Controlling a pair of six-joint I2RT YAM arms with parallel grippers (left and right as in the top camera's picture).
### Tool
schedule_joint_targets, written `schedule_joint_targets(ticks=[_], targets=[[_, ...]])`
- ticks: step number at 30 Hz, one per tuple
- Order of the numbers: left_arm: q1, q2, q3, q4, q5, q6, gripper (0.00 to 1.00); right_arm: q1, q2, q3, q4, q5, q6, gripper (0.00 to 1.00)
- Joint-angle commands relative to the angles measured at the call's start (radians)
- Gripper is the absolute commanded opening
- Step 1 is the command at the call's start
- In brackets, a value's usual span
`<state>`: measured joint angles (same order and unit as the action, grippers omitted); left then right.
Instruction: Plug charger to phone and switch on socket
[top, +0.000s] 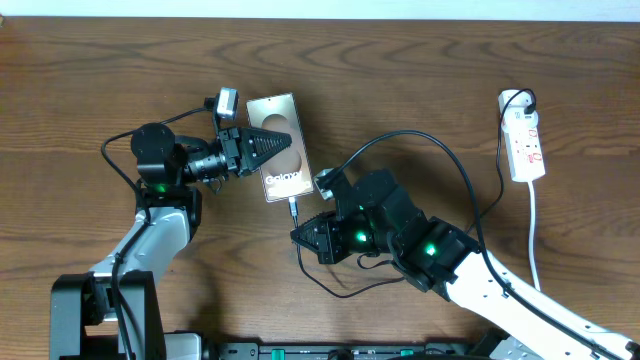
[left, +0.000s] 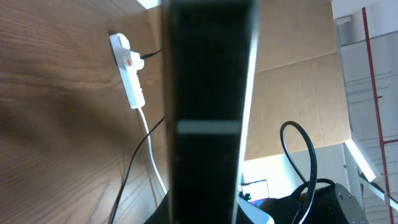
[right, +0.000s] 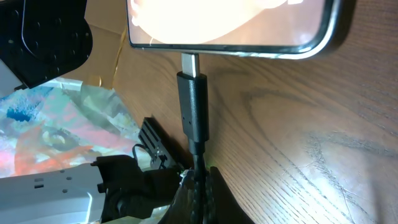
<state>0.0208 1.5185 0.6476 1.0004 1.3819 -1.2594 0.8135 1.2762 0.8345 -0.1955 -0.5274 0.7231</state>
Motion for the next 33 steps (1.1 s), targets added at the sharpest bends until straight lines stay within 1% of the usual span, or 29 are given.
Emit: schedule_joint_targets(ticks=[1,7,16,25,27,29,33], targets=[[0.002,-0.009,0.02,0.016,0.029,0.014,0.07,-0.008,0.004,-0.002,0.013,0.022,0.001,0.01],[0.002,-0.009,0.02,0.016,0.099,0.047,0.07,-0.014,0.004,-0.002,0.021,0.058,-0.006,0.01],[0.001,-0.009,0.02,0.016,0.103,0.048,0.07,-0.023,0.004,-0.002,0.051,0.066,-0.006,0.01],[0.001,-0.009,0.02,0.016,0.054,0.046,0.08,-0.011,0.005,-0.002,0.049,0.035,0.006,0.01],[0.001,-0.009,0.02,0.016,0.045,0.025,0.07,-0.01,0.005,-0.002,0.05,0.035,0.006,0.01],[0.001,-0.009,0.02,0.016,0.016,-0.021,0.07,-0.008,0.005,-0.002,0.05,0.034,0.01,0.01],[0.0,-0.009,0.02,0.016,0.0,-0.029,0.07,-0.008,0.005,-0.002,0.05,0.028,0.017,0.01]])
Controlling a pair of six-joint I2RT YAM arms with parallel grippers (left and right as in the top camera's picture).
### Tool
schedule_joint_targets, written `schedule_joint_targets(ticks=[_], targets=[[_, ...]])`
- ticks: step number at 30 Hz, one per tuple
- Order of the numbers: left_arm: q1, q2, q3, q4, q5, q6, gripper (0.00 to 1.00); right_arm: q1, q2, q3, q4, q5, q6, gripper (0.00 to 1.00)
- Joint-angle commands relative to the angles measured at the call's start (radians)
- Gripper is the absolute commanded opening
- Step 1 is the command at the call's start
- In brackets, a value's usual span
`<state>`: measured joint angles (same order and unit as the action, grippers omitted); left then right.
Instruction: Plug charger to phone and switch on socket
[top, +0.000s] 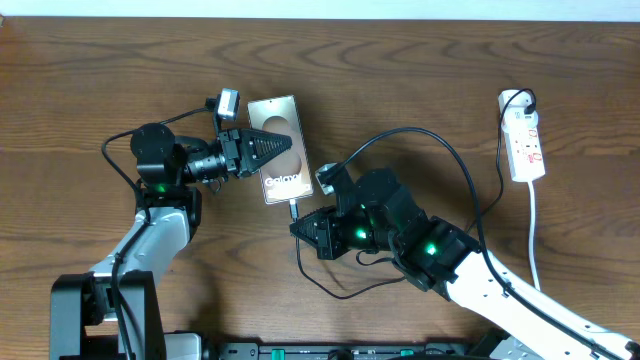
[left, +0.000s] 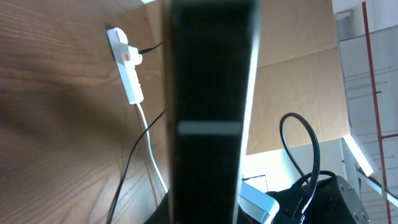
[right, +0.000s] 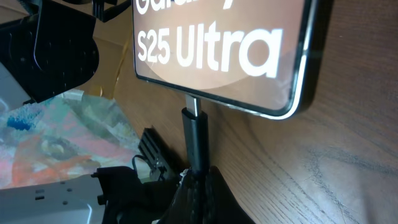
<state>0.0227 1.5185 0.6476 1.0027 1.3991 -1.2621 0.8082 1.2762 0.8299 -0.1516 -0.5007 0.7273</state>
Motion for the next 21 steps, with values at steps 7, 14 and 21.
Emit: schedule_joint_targets(ticks=[7,14,21], targets=[[-0.002,-0.009,0.02,0.014,-0.012,-0.037,0.08,-0.002,0.005,0.002,0.006,0.001,0.013,0.01],[-0.002,-0.009,0.02,0.014,0.016,-0.036,0.08,-0.003,0.005,0.002,0.015,0.001,0.013,0.01],[-0.002,-0.009,0.02,0.022,0.031,-0.029,0.08,-0.003,0.005,0.002,0.022,0.001,0.012,0.01]])
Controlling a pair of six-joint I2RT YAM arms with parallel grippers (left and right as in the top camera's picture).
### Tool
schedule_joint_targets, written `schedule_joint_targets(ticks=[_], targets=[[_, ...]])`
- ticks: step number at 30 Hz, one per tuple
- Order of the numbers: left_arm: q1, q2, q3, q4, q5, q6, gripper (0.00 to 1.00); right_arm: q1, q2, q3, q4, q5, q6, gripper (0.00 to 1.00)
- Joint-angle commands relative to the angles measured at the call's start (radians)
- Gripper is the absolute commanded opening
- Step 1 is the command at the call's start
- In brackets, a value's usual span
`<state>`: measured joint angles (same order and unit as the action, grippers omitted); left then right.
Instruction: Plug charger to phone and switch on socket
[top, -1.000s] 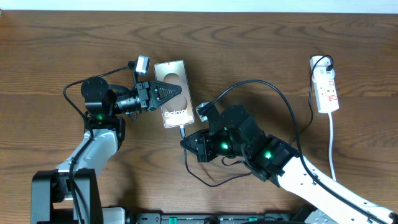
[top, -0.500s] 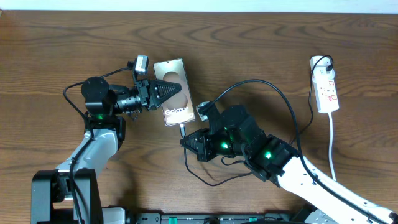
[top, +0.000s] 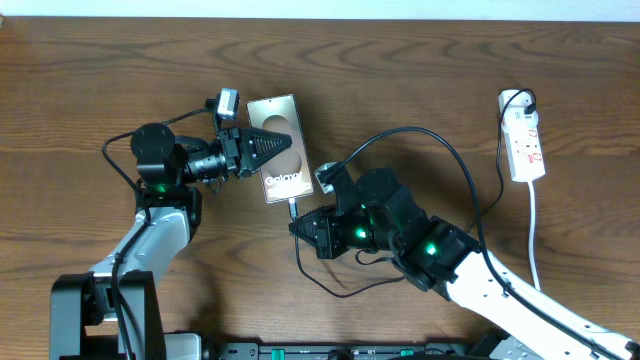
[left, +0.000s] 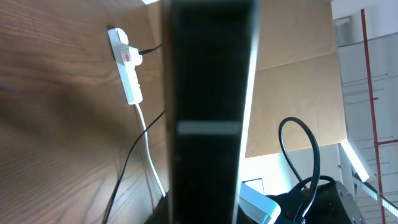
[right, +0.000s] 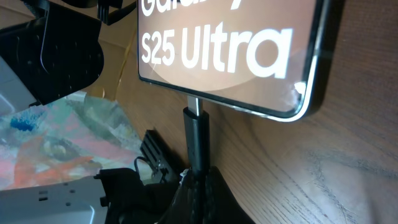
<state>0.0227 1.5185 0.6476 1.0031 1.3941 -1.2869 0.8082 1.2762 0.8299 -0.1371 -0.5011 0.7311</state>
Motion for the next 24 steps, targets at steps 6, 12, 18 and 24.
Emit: schedule_joint_targets(ticks=[6,12,18,24], targets=[[-0.002,-0.009,0.02,0.036,0.04,-0.005,0.07,-0.003,0.005,0.002,0.018,-0.007,0.008,0.01],[-0.002,-0.009,0.02,0.04,0.064,-0.005,0.07,-0.006,0.005,0.002,0.026,-0.01,0.009,0.01],[-0.002,-0.009,0.02,0.04,0.065,-0.005,0.07,-0.024,0.035,-0.005,0.095,-0.086,0.001,0.01],[-0.002,-0.009,0.02,0.063,0.086,-0.005,0.08,-0.059,0.092,-0.016,0.127,-0.174,-0.024,0.01]])
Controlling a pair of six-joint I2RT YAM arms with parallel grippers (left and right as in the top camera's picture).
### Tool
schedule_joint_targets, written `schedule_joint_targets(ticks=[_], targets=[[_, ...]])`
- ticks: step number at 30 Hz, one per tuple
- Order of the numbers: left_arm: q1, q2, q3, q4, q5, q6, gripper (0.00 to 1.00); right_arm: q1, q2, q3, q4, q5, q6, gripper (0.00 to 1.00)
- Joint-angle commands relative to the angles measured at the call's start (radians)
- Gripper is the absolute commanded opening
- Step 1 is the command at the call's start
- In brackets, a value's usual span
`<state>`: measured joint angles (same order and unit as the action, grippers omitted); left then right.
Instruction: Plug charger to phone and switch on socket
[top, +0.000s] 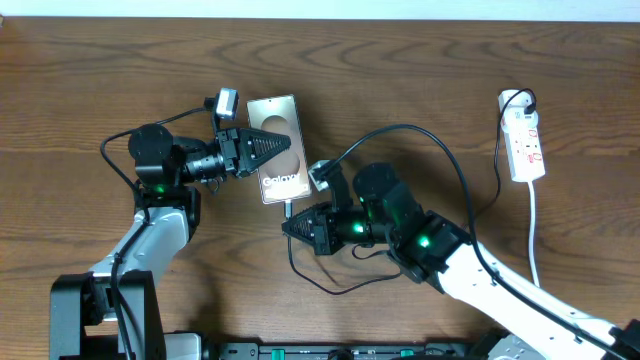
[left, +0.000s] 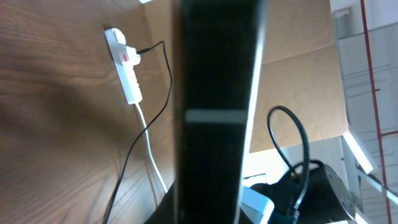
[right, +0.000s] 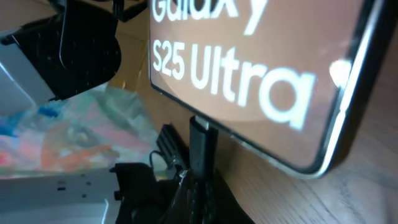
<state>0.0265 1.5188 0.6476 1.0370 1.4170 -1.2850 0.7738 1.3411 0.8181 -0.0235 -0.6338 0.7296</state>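
Note:
The phone lies at the table's middle left, its screen reading "Galaxy S25 Ultra". My left gripper is shut on it from the left; the left wrist view shows only its dark edge. My right gripper sits just below the phone's bottom edge, shut on the black charger plug. The plug body meets the phone's bottom edge with no metal tip showing. The black cable loops right to the white power strip; whether its switch is on cannot be told.
The power strip lies at the table's far right with a white lead running toward the front edge. Slack black cable curls on the wood in front of my right gripper.
My right gripper has moved up and left toward the phone. The plug's metal tip, which showed below the phone's edge, is now hidden. The left gripper still holds the phone.
First the plug stood at the phone's bottom edge with its metal tip showing, held by my right gripper, while the left gripper gripped the phone. At the two later moments the tip still showed. Now the plug body reaches the phone's edge.

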Motion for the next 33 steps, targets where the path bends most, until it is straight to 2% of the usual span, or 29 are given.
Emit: schedule_joint_targets(ticks=[1,18,20,25,29,31,33], targets=[[-0.005,-0.01,0.02,0.043,0.074,-0.01,0.07,-0.035,0.034,-0.004,0.013,-0.056,-0.036,0.01],[-0.006,-0.01,0.02,0.058,0.145,0.009,0.08,-0.127,0.028,-0.004,0.162,-0.135,-0.047,0.02],[-0.006,-0.01,0.02,0.058,0.139,0.014,0.07,-0.125,0.028,-0.004,0.158,-0.136,-0.047,0.11],[-0.006,-0.01,0.02,0.058,0.108,0.055,0.08,-0.119,0.027,-0.004,0.072,-0.142,-0.053,0.22],[-0.005,-0.01,0.02,0.058,0.063,0.085,0.07,-0.09,0.007,-0.003,0.006,-0.144,-0.066,0.38],[-0.005,-0.01,0.02,0.057,0.051,0.095,0.08,-0.071,-0.021,-0.003,-0.003,-0.143,-0.066,0.42],[-0.005,-0.01,0.02,0.057,0.04,0.117,0.07,-0.034,-0.07,-0.003,-0.014,-0.109,-0.065,0.52]])
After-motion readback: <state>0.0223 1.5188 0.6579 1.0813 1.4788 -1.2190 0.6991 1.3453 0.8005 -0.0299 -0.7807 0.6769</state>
